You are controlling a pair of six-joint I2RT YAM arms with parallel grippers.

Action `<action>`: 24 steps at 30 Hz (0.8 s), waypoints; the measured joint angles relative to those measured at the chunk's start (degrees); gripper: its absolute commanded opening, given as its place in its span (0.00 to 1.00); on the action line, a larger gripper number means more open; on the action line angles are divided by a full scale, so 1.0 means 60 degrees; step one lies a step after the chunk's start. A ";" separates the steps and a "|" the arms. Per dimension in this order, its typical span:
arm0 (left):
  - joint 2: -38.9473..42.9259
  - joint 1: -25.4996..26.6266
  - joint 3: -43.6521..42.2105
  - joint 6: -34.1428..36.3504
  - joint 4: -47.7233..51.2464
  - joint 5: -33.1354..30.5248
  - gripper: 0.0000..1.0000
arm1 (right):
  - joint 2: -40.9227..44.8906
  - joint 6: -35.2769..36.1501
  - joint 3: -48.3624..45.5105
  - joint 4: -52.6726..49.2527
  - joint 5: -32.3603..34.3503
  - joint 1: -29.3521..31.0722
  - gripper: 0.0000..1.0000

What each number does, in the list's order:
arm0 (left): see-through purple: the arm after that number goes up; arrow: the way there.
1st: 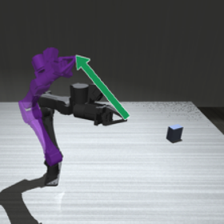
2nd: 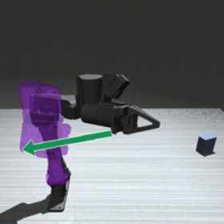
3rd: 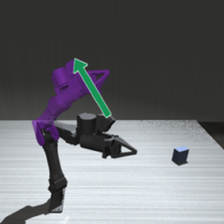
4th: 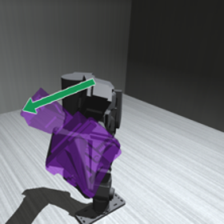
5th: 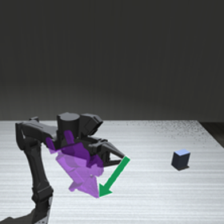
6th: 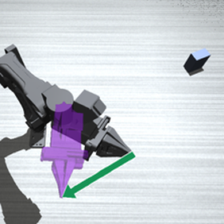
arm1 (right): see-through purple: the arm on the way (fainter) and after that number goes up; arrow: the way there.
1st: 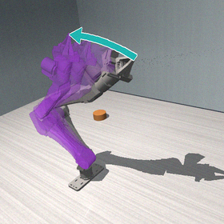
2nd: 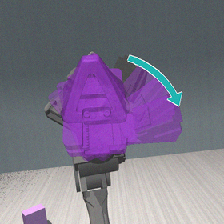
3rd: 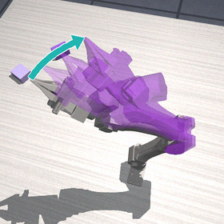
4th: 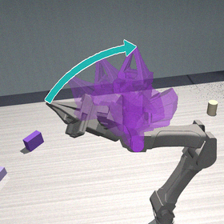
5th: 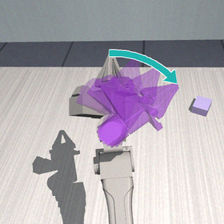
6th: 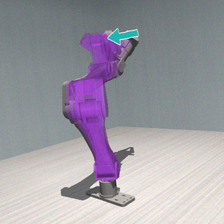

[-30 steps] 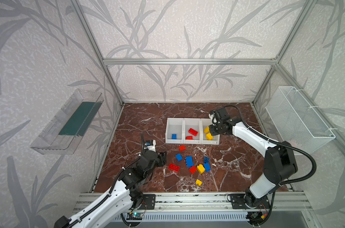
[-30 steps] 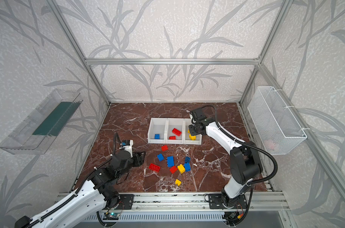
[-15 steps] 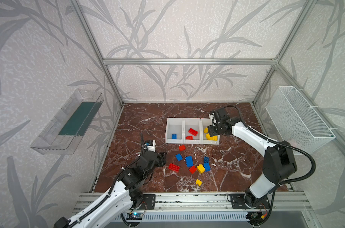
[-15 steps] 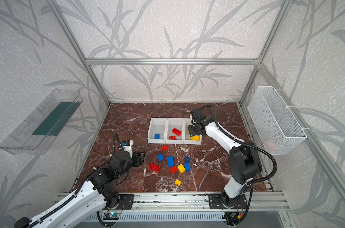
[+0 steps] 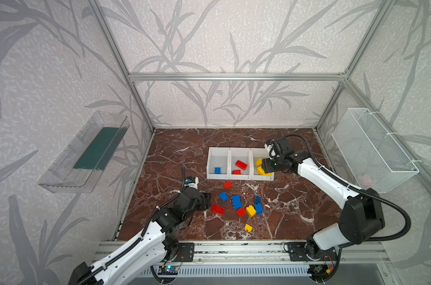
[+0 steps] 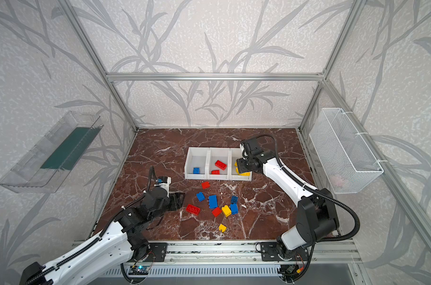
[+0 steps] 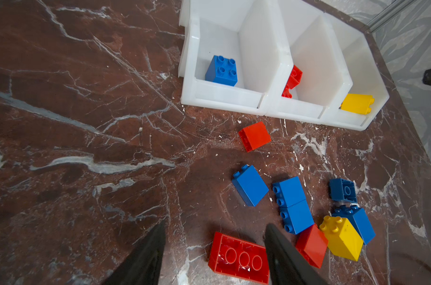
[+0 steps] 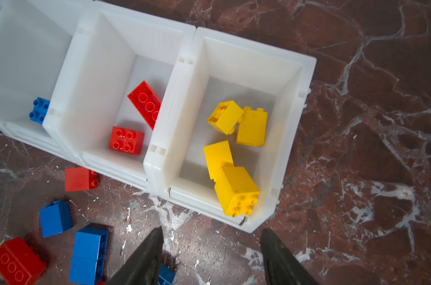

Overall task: Sort the legos into containers by color
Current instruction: 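Lower the left gripper onto a long red brick while the right arm withdraws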

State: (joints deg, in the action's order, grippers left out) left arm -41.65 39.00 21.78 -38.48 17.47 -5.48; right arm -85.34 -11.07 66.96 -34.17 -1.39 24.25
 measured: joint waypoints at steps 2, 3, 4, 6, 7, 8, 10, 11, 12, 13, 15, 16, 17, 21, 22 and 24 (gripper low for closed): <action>-0.0353 0.0062 0.0000 0.0069 -0.0007 0.0189 0.69 | 0.0397 -0.0117 -0.0335 -0.0018 -0.0135 0.0000 0.64; -0.0528 0.0098 0.0004 0.0109 -0.0025 0.0259 0.70 | 0.0568 -0.0182 -0.0477 -0.0018 -0.0186 0.0000 0.64; -0.0739 0.0138 0.0011 0.0164 -0.0033 0.0331 0.71 | 0.0783 -0.0237 -0.0652 -0.0033 -0.0233 0.0000 0.64; -0.1144 0.0229 0.0058 0.0310 -0.0022 0.0441 0.73 | 0.1195 -0.0364 -0.0973 -0.0062 -0.0291 0.0000 0.65; -0.1348 0.0295 0.0102 0.0397 -0.0022 0.0481 0.75 | 0.1413 -0.0433 -0.1151 -0.0069 -0.0302 0.0000 0.64; -0.1537 0.0372 0.0160 0.0488 -0.0029 0.0514 0.77 | 0.1617 -0.0495 -0.1326 -0.0069 -0.0310 0.0000 0.64; -0.1898 0.0514 0.0313 0.0707 -0.0047 0.0608 0.81 | 0.2014 -0.0641 -0.1679 -0.0073 -0.0313 0.0000 0.65; -0.2076 0.0583 0.0412 0.0805 -0.0051 0.0652 0.82 | 0.2211 -0.0703 -0.1869 -0.0062 -0.0310 0.0000 0.65; -0.2262 0.0645 0.0499 0.0914 -0.0062 0.0692 0.82 | 0.2397 -0.0761 -0.2044 -0.0066 -0.0306 0.0000 0.65; -0.2484 0.0718 0.0608 0.1002 -0.0062 0.0725 0.82 | 0.2579 -0.0834 -0.2215 -0.0076 -0.0299 0.0000 0.65; -0.2863 0.0882 0.0801 0.1209 -0.0051 0.0761 0.83 | 0.2852 -0.0936 -0.2484 -0.0066 -0.0273 0.0000 0.65; -0.3078 0.1002 0.0922 0.1322 -0.0044 0.0790 0.83 | 0.2980 -0.0984 -0.2608 -0.0066 -0.0259 0.0000 0.65; -0.3253 0.1111 0.1016 0.1410 -0.0040 0.0831 0.83 | 0.3093 -0.1027 -0.2725 -0.0066 -0.0240 0.0000 0.65; -0.3719 0.1406 0.1290 0.1683 -0.0040 0.0933 0.83 | 0.3330 -0.1129 -0.2958 -0.0066 -0.0168 0.0000 0.65; -0.3854 0.1472 0.1366 0.1749 -0.0018 0.0943 0.83 | 0.3366 -0.1155 -0.2994 -0.0051 -0.0164 0.0000 0.66; -0.4164 0.1581 0.1545 0.1843 0.0069 0.0933 0.83 | 0.3421 -0.1202 -0.3053 -0.0029 -0.0135 0.0000 0.66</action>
State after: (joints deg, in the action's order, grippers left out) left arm -66.63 48.49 31.05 -27.42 17.89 0.12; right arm -64.82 -18.28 48.64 -34.35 -2.20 24.25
